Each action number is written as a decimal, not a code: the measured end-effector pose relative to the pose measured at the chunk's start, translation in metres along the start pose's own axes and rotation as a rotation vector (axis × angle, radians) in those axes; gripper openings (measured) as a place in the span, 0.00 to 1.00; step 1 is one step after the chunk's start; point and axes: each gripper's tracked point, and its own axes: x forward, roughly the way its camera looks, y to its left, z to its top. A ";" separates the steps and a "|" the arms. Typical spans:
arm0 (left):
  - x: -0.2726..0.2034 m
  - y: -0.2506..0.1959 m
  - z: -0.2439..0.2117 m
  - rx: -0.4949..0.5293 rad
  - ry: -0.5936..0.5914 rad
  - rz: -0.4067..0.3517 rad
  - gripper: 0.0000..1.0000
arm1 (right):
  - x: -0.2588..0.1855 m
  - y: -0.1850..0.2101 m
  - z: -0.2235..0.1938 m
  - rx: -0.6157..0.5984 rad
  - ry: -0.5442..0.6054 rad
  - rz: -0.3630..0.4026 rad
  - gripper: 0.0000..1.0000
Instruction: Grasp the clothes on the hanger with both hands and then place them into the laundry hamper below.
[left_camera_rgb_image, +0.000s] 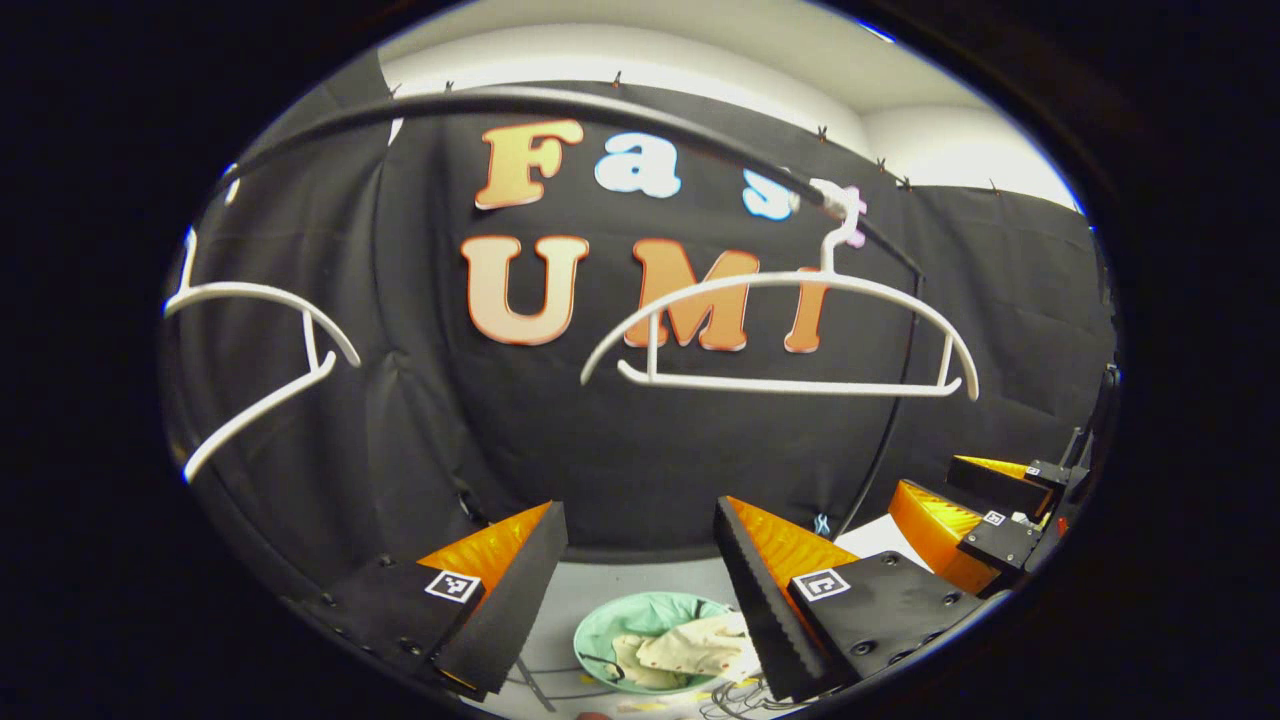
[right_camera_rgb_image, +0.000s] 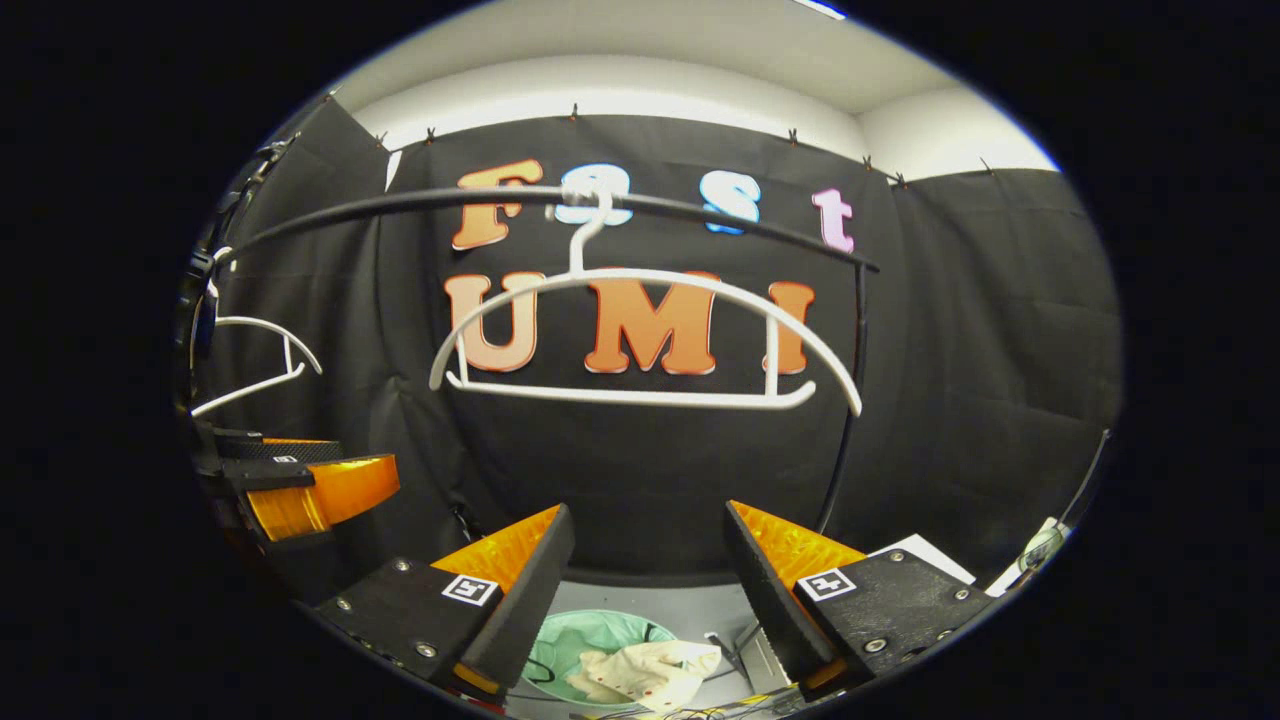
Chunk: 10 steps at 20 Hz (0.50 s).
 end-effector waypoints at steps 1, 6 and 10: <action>-0.003 0.002 0.011 0.010 -0.036 0.006 0.97 | -0.006 0.001 0.012 -0.005 -0.022 0.004 0.93; -0.015 0.001 0.046 0.018 -0.159 0.022 0.98 | -0.024 -0.004 0.035 0.027 -0.089 0.012 0.99; -0.030 0.001 0.069 0.022 -0.233 0.055 0.94 | -0.032 -0.013 0.054 0.026 -0.139 -0.003 0.93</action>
